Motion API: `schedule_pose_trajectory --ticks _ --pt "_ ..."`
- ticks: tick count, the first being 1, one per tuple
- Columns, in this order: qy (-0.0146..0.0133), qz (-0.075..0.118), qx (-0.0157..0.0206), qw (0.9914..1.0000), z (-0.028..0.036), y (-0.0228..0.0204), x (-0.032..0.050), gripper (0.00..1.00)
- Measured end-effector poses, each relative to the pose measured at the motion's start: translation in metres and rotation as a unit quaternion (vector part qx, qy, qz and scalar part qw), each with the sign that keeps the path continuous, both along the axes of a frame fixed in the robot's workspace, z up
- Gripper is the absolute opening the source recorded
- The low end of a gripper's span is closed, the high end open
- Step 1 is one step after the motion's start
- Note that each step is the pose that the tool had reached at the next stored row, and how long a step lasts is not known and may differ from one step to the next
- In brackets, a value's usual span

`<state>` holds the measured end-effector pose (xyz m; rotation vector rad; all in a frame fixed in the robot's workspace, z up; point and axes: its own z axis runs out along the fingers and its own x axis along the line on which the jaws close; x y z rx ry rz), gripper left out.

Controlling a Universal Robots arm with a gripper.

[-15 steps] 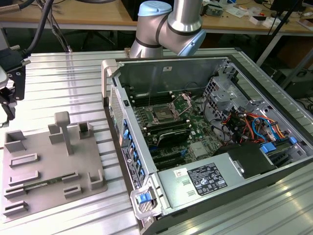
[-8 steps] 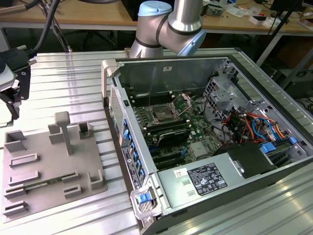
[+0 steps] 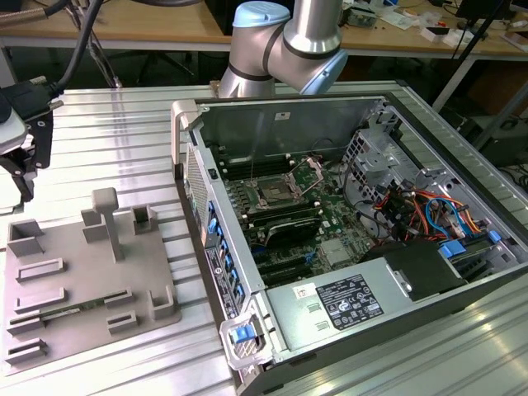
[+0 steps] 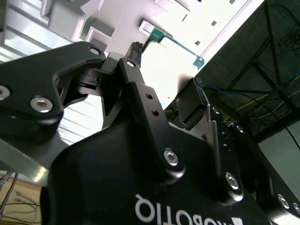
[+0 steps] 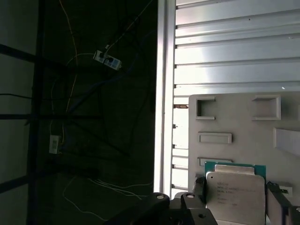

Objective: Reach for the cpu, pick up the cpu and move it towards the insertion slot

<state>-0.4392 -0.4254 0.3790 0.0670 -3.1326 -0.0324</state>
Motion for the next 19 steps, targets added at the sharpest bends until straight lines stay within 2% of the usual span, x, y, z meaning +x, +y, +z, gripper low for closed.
schedule_pose_trajectory --ticks 4,14,19 --pt "-0.0001 0.000 -0.0004 1.00000 0.0040 -0.0001 0.0000 0.55" --pt "-0.0002 0.000 -0.0010 1.00000 0.0204 0.0000 0.0000 0.55" --pt "-0.0003 0.000 -0.0010 1.00000 0.0224 0.0000 0.0000 0.55"
